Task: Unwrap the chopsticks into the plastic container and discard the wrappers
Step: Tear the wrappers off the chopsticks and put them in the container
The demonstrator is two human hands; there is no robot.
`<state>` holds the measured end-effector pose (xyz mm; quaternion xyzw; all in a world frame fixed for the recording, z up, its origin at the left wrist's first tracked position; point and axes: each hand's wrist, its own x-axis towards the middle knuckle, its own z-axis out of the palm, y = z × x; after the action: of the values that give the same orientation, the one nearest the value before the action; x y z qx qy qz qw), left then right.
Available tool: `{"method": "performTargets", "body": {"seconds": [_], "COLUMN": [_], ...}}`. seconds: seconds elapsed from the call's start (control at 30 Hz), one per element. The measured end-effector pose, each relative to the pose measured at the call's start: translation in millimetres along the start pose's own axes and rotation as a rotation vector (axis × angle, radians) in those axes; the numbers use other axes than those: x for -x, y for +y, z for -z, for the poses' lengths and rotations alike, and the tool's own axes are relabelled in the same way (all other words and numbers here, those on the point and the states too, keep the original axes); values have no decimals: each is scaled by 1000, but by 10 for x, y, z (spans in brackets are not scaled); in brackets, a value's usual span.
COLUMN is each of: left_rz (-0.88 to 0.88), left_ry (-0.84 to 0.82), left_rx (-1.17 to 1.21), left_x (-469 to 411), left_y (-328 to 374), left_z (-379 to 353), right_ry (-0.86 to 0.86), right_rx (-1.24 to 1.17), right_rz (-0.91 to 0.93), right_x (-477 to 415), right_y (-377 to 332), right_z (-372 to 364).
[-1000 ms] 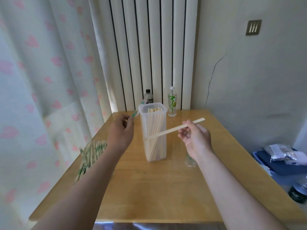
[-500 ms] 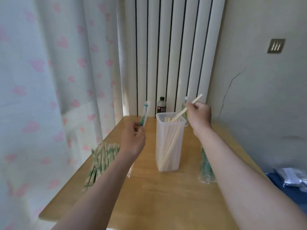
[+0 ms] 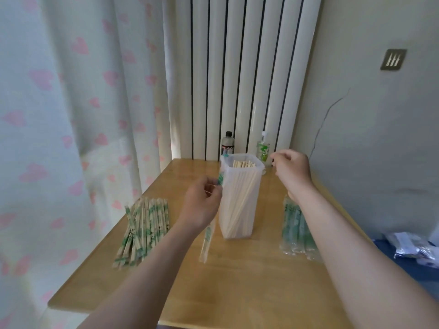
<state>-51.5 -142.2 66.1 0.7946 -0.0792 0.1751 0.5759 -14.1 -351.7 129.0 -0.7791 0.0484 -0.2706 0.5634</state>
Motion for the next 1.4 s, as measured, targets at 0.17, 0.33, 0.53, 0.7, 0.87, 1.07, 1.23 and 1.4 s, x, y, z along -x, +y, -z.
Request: {"method": "performTargets", "body": {"seconds": [0.17, 0.33, 0.53, 0.7, 0.87, 1.07, 1.23, 1.4], "left_rz": [-53, -66, 27, 118, 149, 128, 152, 140], "left_ry": [-110, -240, -375, -350, -315, -323, -340, -334], "left_rx": [45, 96, 9, -98, -240, -412, -477, -555], "left_x": [83, 193, 269, 121, -124, -361, -405, -397], "left_y": [120, 227, 167, 6, -105, -170, -263, -260], "left_z": [-396, -876, -1360, -1729, -2125, -2570, -2809, -2871], "right_ry": [-332, -469, -139, 33, 27, 4, 3, 8], "right_rx": [-78, -17, -215, 303, 698, 691, 646, 629], "right_rz": [-19, -98, -283, -302, -292, -247, -261, -266], "right_x": [154, 182, 43, 65, 348, 360, 329, 327], "right_y": [107, 334, 882, 1615, 2252, 2323, 2311, 2286], "right_z": [275, 506, 940, 1292, 1394, 1375, 1396, 1409]}}
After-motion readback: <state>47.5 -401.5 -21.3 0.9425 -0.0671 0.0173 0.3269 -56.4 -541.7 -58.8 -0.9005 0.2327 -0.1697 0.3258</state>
